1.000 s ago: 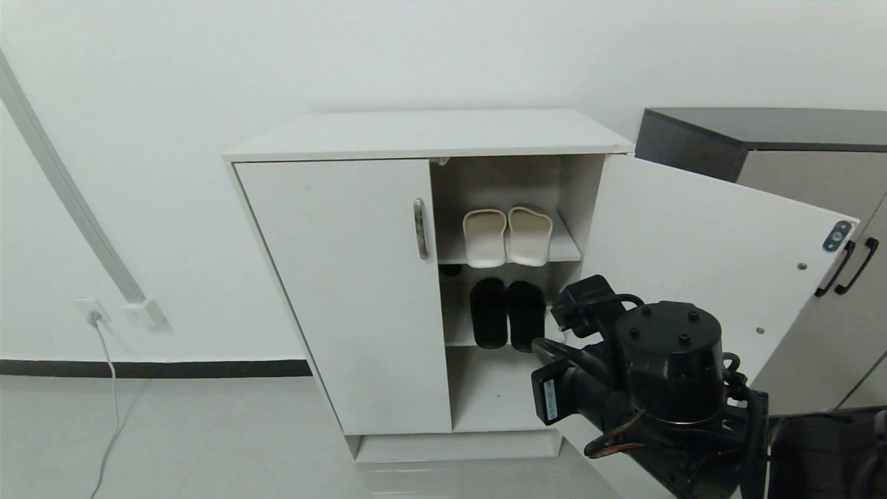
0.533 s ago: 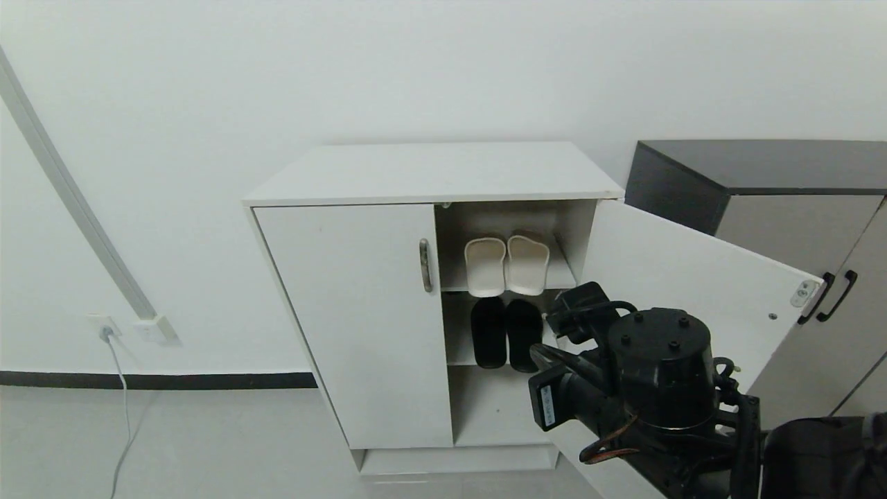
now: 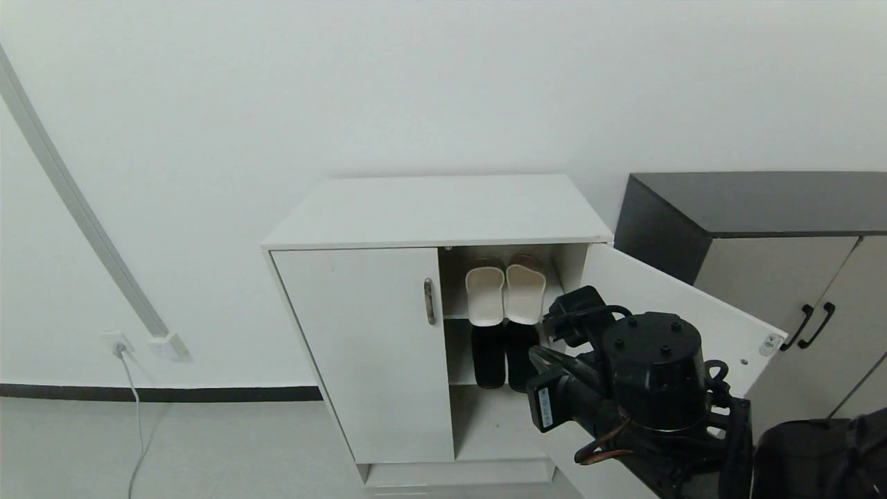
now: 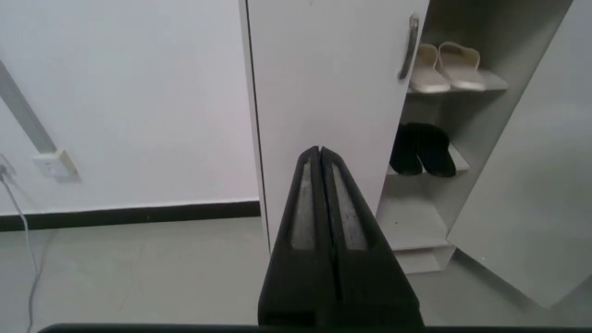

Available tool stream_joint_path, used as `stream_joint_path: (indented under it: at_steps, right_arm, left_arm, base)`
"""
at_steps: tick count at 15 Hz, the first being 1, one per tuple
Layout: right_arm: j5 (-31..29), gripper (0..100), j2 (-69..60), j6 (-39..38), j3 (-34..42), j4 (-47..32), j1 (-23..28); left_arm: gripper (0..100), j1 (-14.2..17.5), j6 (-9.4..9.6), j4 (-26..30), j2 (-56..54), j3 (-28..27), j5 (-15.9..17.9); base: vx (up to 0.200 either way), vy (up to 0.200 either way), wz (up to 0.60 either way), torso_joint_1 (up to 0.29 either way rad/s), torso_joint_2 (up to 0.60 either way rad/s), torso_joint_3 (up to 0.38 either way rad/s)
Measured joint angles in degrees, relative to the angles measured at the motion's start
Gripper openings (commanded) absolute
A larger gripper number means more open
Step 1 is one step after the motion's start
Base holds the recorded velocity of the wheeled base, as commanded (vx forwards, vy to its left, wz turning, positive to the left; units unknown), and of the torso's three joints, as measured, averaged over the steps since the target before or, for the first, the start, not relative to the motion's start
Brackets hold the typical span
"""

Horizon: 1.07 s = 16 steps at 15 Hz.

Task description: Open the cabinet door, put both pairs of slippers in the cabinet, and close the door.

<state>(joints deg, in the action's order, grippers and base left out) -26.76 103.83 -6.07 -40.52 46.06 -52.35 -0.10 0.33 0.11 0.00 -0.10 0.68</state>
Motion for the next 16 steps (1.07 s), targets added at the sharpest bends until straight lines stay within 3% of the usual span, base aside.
stream_joint_path:
  at_steps: [9,16]
  right_arm:
    - [0.29,0,0.55,-0.09,0.43,2.17,1.11]
    - [0.32,0,1.38,0.06,1.55,3.18,1.22]
  left_arm:
    - [0,0.0,-0.23,-0.06,0.0,-0.01,-0.04]
    - [0,0.02,-0.33,-0.01,0.0,0.02,0.0]
  base:
    - [0.0,0.0,0.0,0.235,-0.56,-0.319]
    - [0.0,0.0,0.0,0.011,-0.03,-0.013]
